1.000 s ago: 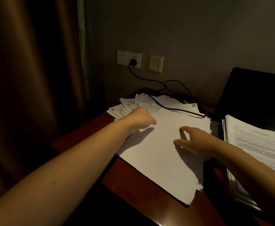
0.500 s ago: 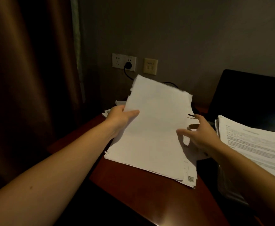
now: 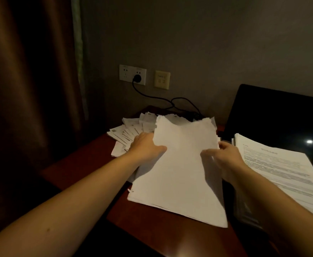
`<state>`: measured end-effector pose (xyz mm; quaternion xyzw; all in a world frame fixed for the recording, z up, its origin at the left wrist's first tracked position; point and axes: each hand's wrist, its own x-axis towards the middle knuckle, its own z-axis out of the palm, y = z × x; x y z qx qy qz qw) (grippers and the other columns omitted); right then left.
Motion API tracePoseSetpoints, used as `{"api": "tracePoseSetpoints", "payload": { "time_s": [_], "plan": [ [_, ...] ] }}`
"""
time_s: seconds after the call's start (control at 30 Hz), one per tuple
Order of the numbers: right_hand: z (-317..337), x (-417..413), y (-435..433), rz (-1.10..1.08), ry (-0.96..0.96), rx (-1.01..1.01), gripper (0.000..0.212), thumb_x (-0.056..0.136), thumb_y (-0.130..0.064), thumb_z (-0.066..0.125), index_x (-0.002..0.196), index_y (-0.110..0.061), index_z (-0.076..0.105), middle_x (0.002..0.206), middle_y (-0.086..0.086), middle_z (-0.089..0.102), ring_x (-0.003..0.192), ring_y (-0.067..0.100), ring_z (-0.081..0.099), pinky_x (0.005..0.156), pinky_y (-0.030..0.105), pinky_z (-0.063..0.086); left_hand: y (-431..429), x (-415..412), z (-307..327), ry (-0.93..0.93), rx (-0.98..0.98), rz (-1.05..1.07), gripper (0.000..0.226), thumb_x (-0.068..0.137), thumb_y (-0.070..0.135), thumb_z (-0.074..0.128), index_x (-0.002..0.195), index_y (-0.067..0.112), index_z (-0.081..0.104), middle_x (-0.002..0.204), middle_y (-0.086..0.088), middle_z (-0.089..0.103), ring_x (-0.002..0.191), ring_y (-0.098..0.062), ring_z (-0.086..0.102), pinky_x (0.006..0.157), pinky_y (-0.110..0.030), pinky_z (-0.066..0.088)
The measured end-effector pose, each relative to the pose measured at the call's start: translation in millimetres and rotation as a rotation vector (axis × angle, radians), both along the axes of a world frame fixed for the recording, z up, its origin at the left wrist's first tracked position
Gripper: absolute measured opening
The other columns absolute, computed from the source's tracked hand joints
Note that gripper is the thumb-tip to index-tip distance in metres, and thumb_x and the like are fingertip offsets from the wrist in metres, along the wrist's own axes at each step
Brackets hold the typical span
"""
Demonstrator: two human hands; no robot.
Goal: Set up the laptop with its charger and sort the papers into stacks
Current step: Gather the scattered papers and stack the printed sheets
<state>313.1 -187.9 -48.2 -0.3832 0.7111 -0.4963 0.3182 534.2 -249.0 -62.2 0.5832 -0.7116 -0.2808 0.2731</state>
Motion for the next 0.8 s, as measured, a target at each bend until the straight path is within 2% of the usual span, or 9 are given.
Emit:
{"api": "tracePoseSetpoints", "payload": {
  "time_s": [0.1,0.2,0.3,0.37,0.43,0.5,0.6,0.67,0.8],
  "plan": [
    [-5.9,1.3,4.4,0.084,0.009,0.052,0.042,0.081,-0.006,0.078,0.117,-0.014,0.057,0.104,0.006,0.063,0.094,0.028,0.060,0.079,0.043,0.053,0.9,5.3,-12.0,-0.203,-0.098,0.091,0.060,0.084,0.061,0.061,0.133,0.028,0.055,0.135,0.000,0.052,0.127,-0.028,0.046,0.104,-0.045,0.043],
    [-2.9,0.2,8.1,0.071,-0.002,-0.049,0.041,0.082,-0.003,0.076,0.119,-0.014,0.062,0.108,0.006,0.068,0.099,0.028,0.064,0.087,0.041,0.055,-5.3,17.8,-13.9,-0.178,-0.054,0.203,0.077,0.084,0.066,0.061,0.149,0.029,0.041,0.147,-0.002,0.046,0.135,-0.029,0.040,0.109,-0.049,0.038],
    [8.4,-1.5,15.2,0.097,0.008,-0.204,0.021,0.086,-0.008,0.074,0.101,-0.018,0.064,0.094,-0.003,0.069,0.086,0.012,0.065,0.065,0.022,0.049,-6.6,24.4,-1.0,0.123,0.062,0.207,0.075,0.086,0.060,0.065,0.149,0.027,0.041,0.141,-0.001,0.052,0.130,-0.029,0.049,0.104,-0.046,0.044],
    [17.3,-1.6,18.3,0.124,0.007,-0.288,0.018,0.089,-0.013,0.072,0.105,-0.018,0.064,0.093,-0.007,0.068,0.085,0.005,0.063,0.063,0.019,0.047,1.3,25.1,16.4,0.408,0.119,0.147,0.056,0.093,0.047,0.066,0.140,0.021,0.053,0.129,0.002,0.061,0.116,-0.023,0.060,0.089,-0.034,0.051],
    [24.6,-2.8,17.4,0.119,-0.011,-0.358,0.024,0.091,-0.019,0.070,0.114,-0.015,0.065,0.099,-0.005,0.071,0.089,0.008,0.066,0.067,0.019,0.049,7.6,26.9,33.3,0.620,0.151,0.057,0.030,0.096,0.037,0.065,0.120,0.019,0.067,0.112,-0.002,0.073,0.098,-0.021,0.070,0.082,-0.035,0.058],
    [33.9,-4.6,15.4,0.090,-0.035,-0.407,0.024,0.093,-0.024,0.068,0.114,-0.015,0.065,0.099,-0.005,0.071,0.089,0.010,0.068,0.066,0.020,0.051,13.4,29.2,48.7,0.738,0.136,-0.005,0.021,0.096,0.032,0.065,0.109,0.015,0.071,0.103,-0.007,0.077,0.091,-0.025,0.075,0.081,-0.041,0.061],
    [51.4,-7.4,11.0,0.077,-0.038,-0.437,0.014,0.093,-0.027,0.068,0.104,-0.018,0.064,0.094,-0.004,0.070,0.085,0.013,0.067,0.068,0.028,0.051,18.5,27.5,70.9,0.944,0.069,0.003,0.019,0.090,0.022,0.072,0.107,0.013,0.072,0.093,-0.001,0.078,0.088,-0.022,0.076,0.068,-0.033,0.061],
    [62.1,-7.8,6.7,0.065,-0.006,-0.436,0.011,0.093,-0.024,0.068,0.100,-0.016,0.065,0.093,0.002,0.070,0.085,0.018,0.066,0.073,0.033,0.052,21.5,24.2,83.4,1.014,0.013,0.002,0.018,0.087,0.020,0.075,0.104,0.018,0.072,0.093,0.002,0.078,0.088,-0.019,0.075,0.069,-0.032,0.061],
    [74.8,-15.8,3.8,-0.077,0.092,-0.417,0.027,0.095,-0.023,0.066,0.115,-0.005,0.065,0.109,0.010,0.069,0.096,0.030,0.066,0.086,0.045,0.056,25.1,22.0,98.4,1.052,-0.084,-0.009,0.026,0.091,0.027,0.073,0.110,0.010,0.068,0.098,-0.006,0.078,0.090,-0.024,0.076,0.072,-0.038,0.063]
  ]
}}
